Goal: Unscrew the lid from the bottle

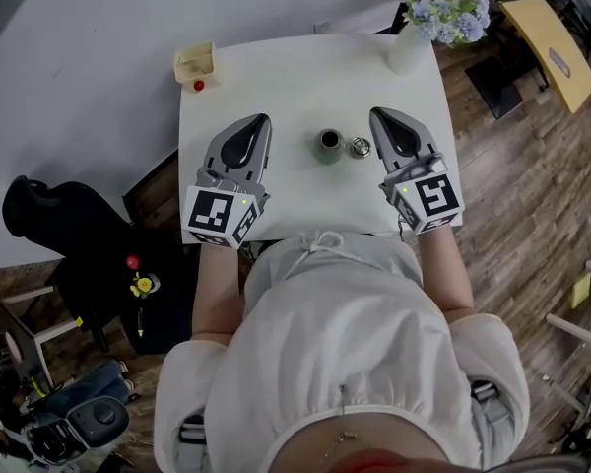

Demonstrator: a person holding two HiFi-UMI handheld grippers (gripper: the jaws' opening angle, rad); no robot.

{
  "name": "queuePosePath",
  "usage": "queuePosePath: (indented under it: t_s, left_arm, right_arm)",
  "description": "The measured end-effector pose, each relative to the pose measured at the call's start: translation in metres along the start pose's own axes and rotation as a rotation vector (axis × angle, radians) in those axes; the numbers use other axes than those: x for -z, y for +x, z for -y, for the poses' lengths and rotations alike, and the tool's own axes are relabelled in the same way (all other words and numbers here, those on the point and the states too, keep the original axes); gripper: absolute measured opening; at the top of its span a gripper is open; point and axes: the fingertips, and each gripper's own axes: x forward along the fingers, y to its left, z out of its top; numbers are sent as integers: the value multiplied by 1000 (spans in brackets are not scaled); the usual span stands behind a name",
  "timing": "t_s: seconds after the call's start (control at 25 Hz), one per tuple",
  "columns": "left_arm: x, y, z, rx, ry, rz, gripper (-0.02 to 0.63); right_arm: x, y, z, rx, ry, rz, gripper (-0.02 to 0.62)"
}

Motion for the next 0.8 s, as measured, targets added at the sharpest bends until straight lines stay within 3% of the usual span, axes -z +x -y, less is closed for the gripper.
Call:
queuePosePath:
  t_s: [0.48, 0.8]
  left_arm:
    - [25, 4, 0, -10, -76, -37, 25]
    - [29, 5, -4, -26, -80, -47, 24]
  right_arm:
    - [18, 4, 10, 14, 3, -39, 2]
    - [23, 3, 6, 12, -6, -49, 2]
